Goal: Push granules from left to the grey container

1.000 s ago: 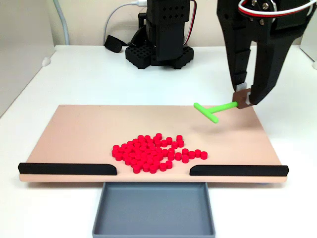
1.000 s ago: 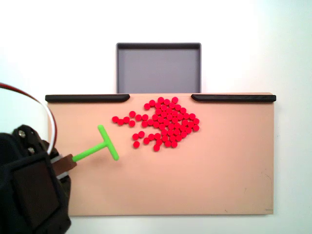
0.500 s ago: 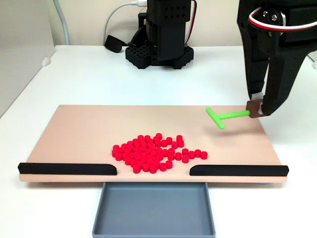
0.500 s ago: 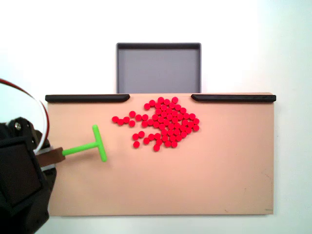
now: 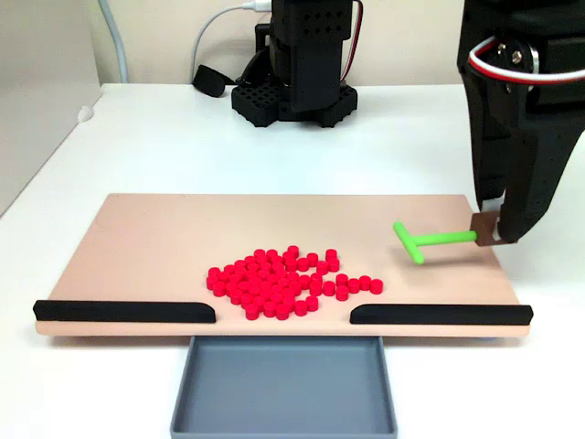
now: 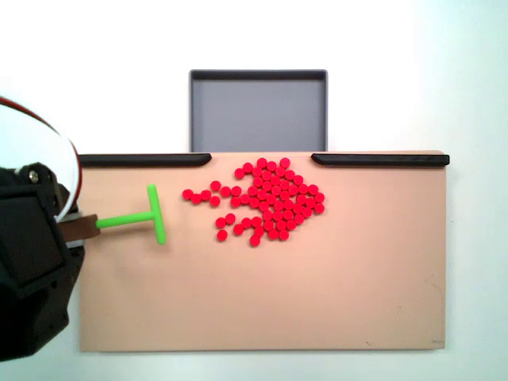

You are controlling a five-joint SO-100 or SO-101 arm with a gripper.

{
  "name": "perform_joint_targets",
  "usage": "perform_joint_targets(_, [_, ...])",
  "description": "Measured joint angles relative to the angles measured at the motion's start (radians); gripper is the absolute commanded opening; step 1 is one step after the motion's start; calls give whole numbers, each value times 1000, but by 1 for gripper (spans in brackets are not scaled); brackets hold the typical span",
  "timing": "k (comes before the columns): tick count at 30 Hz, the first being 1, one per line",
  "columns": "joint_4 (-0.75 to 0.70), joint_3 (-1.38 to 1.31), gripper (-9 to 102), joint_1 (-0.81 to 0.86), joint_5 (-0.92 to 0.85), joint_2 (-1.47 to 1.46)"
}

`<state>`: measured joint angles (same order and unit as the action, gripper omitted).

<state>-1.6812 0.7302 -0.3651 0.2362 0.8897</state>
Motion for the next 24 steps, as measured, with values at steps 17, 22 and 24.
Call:
perform_joint_targets(17, [-5,-94,0,2,35,-115])
perform_joint_targets(22, [-5,-94,0,8,35,-124])
perform_joint_targets(24, [-5,-94,0,11,35,-126])
